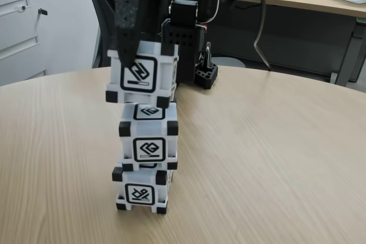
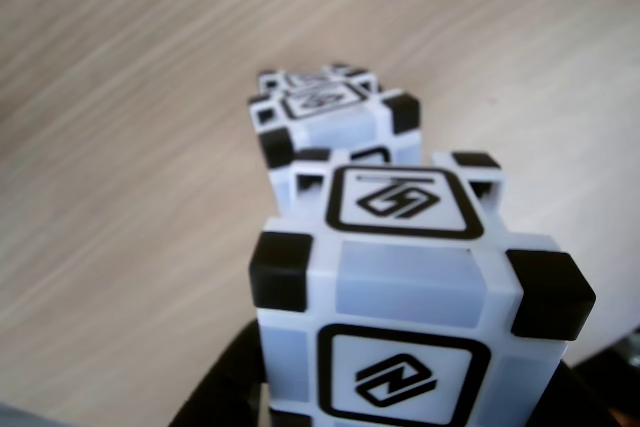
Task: Stack cubes from left to right.
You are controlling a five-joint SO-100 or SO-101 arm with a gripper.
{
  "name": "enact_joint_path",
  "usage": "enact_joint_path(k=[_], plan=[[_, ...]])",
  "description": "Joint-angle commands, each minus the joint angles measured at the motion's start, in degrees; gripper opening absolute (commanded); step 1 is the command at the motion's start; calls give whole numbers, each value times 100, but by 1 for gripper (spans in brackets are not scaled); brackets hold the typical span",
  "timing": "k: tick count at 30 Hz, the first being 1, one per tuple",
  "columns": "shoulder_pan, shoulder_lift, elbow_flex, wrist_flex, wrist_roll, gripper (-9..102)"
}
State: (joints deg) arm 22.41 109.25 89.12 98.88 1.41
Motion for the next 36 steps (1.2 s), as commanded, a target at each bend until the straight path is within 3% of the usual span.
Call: enact_joint_path(k=[1,36], plan=[[-26,18,-193,-70,-62,20],[-18,123,308,-26,-519,48]])
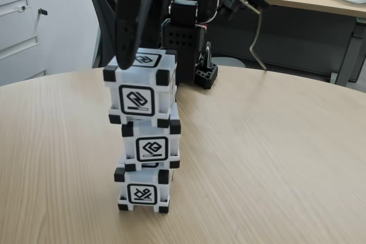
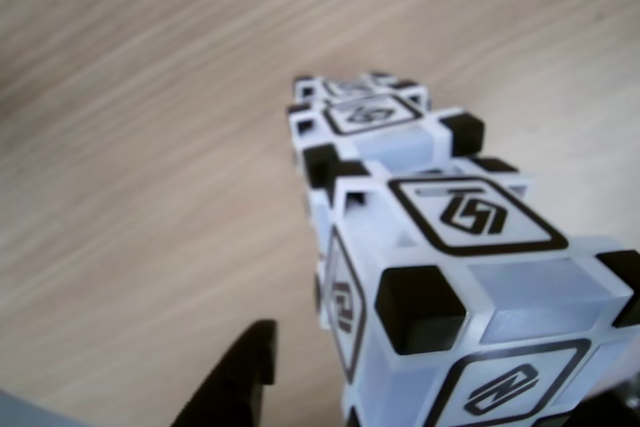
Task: Stack cubes from left to right.
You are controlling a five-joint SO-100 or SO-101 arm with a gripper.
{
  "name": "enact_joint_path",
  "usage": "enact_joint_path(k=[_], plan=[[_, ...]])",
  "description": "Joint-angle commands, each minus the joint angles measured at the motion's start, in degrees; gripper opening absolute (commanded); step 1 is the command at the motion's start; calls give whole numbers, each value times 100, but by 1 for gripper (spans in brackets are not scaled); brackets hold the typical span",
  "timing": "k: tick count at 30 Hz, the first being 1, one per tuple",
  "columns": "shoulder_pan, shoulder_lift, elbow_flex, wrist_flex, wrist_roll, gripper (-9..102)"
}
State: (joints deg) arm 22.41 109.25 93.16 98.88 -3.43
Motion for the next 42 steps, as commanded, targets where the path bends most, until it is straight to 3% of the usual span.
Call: enact_joint_path(k=[1,34,38,42], plan=[[-26,123,-97,-26,-35,48],[-79,1345,-694,9,-9,46],[-88,1266,-1248,9,158,34],[-378,1222,-1485,9,246,4]])
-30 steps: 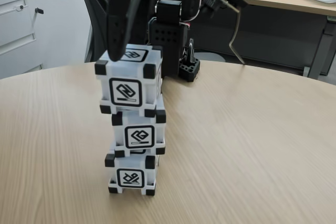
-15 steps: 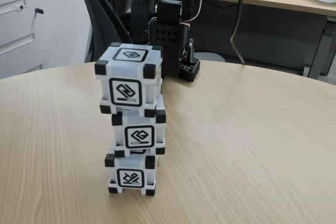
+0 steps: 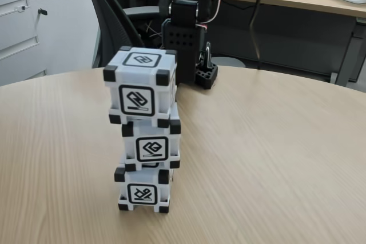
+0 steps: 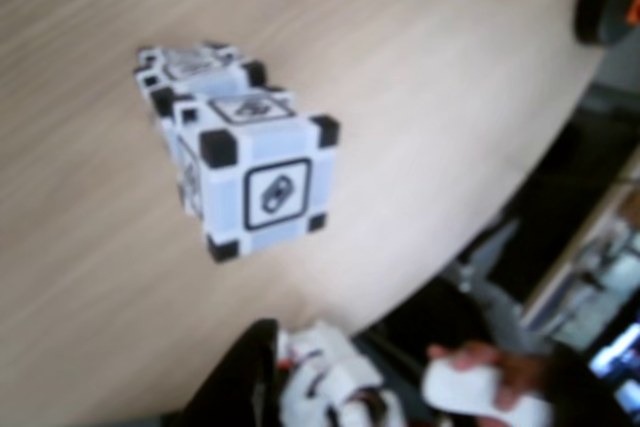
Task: Stack cubes from left to right.
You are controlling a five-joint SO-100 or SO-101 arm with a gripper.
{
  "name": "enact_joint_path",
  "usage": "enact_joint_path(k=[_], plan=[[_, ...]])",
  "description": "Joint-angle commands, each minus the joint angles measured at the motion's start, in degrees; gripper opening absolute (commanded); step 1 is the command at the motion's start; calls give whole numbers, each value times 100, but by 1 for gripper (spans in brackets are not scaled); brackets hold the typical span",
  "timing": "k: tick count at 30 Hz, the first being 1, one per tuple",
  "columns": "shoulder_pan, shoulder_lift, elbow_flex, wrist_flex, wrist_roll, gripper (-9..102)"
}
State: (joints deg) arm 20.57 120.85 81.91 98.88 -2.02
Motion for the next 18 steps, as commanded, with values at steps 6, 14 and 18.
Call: enact_joint_path(k=[6,14,18], plan=[[-1002,-527,-360,9,932,0],[-1828,-1600,-360,9,1995,0],[-2197,-1898,-360,18,2250,0]])
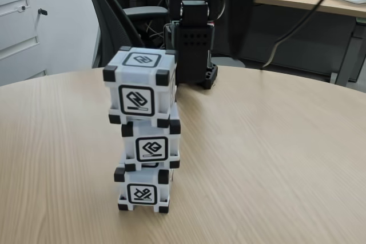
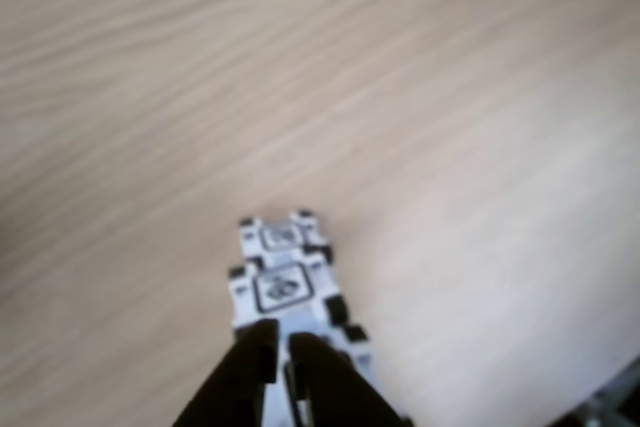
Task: Stack cubes from left to right.
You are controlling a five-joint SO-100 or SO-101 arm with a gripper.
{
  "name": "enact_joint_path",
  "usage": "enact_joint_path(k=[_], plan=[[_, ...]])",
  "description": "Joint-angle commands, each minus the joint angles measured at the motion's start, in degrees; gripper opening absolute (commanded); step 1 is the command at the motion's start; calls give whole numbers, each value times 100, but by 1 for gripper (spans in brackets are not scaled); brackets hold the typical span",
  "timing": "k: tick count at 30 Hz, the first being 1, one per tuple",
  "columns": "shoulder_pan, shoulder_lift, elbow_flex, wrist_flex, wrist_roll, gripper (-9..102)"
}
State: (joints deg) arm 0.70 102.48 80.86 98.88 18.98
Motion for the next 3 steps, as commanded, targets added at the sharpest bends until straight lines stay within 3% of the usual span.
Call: enact_joint_path(k=[1,3], plan=[[-343,-97,-255,18,158,0],[-624,-123,-255,26,202,0]])
